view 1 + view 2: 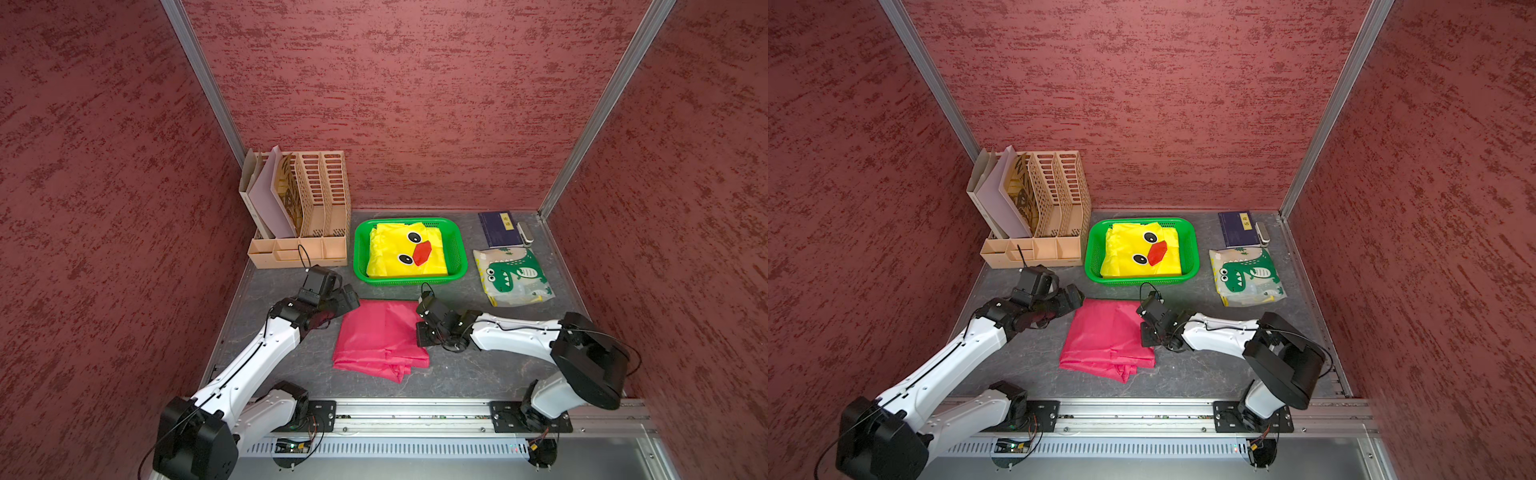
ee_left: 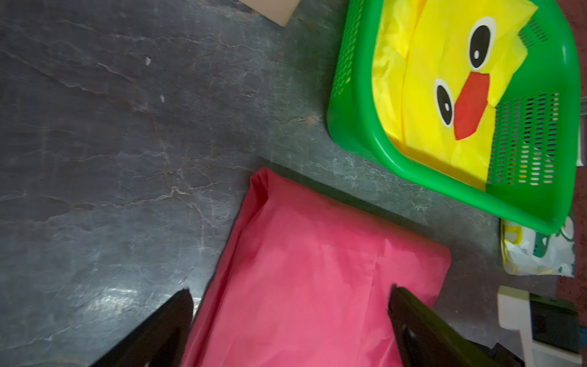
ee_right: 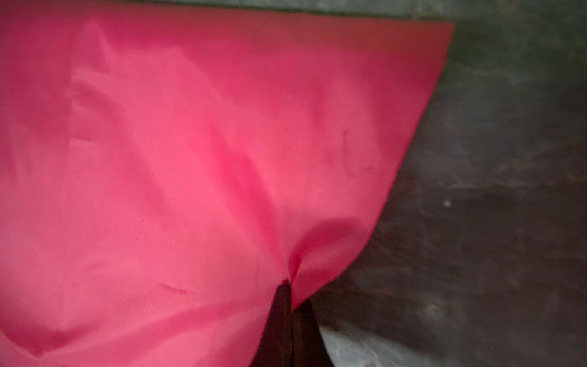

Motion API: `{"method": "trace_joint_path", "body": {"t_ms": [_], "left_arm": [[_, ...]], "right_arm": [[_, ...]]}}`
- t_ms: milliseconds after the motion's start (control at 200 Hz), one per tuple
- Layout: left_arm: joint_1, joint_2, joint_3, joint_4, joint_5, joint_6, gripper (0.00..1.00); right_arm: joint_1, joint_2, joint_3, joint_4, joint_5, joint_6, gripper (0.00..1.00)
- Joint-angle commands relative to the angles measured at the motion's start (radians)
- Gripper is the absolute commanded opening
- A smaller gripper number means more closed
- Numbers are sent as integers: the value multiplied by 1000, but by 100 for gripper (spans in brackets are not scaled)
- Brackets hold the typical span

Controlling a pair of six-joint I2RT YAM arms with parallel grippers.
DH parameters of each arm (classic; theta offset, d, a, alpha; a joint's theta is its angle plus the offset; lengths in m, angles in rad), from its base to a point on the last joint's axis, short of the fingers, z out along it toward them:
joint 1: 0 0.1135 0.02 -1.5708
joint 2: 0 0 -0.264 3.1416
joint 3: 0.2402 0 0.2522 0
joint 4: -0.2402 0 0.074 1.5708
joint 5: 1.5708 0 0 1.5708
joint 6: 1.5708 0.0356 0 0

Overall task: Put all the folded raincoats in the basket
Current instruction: Move the raincoat to the center of the board.

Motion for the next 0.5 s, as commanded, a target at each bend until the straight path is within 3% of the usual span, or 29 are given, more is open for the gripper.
{"method": "trace_joint_path", "body": {"t_ms": [0,75,140,190,306,491], "left_arm": [[-19,-11,-57,129,131,-4,100],[-32,-4,-118,227,218,-27,100],[-46,16,-158,281,259,-32,100],[-58,38,-163,274,244,-27,100],[-64,102,-135,206,202,14,100],[-63,179,-66,78,108,55,100]], "right_arm": [[-16,-57,-35,-42,31,-41,7],[-24,-100,-54,-54,38,-40,19],[-35,-140,-71,-63,33,-38,54],[-42,-173,-78,-77,20,-34,64],[-49,-248,-75,-127,-13,-15,73],[-78,-325,-79,-163,-75,4,77]]}}
